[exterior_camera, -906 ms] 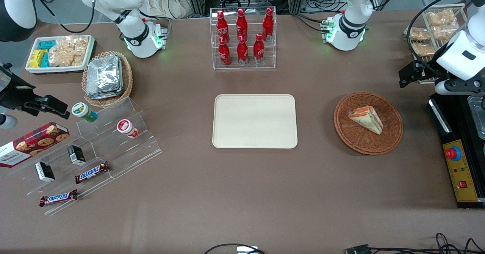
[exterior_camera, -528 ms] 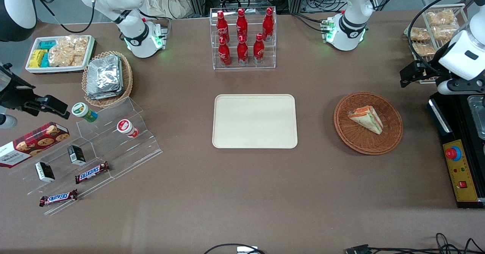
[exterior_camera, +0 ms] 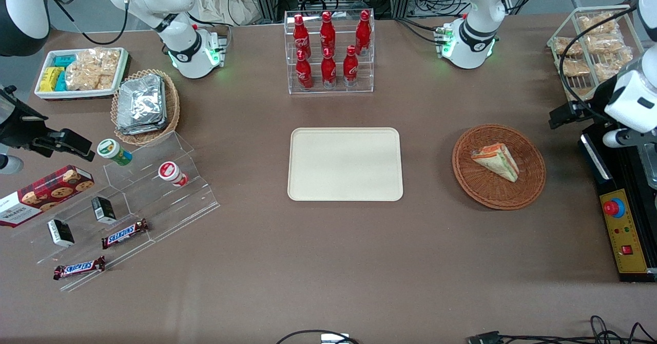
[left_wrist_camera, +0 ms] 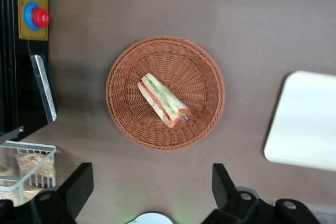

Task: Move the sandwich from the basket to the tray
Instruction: 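Move the open left gripper over the sandwich in the wicker basket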

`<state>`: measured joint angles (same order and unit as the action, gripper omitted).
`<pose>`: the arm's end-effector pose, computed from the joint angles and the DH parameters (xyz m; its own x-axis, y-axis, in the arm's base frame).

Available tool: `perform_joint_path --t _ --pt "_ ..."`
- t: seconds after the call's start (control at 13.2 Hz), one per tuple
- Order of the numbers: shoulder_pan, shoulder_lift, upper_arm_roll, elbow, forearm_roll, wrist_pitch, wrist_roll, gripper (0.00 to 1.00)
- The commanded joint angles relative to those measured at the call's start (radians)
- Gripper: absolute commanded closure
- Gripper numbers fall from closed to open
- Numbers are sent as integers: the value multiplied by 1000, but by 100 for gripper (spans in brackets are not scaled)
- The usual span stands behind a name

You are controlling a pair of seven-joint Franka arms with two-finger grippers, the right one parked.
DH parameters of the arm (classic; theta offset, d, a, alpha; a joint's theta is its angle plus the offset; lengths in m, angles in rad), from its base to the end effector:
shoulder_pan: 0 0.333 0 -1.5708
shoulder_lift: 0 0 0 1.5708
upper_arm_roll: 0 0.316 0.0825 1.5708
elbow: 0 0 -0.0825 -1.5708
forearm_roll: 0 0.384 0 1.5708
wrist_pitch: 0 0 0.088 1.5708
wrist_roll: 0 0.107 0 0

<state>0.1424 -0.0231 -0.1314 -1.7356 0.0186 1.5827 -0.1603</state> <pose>0.5404 0.0072 0.5607 0.9774 0.1705 -0.1246 0.1666 -0.9851 -0.0419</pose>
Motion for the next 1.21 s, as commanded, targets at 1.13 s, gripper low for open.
perform_joint_path --t 1.13 --pt "-6 -86 -19 -660 -5 726 -720 0"
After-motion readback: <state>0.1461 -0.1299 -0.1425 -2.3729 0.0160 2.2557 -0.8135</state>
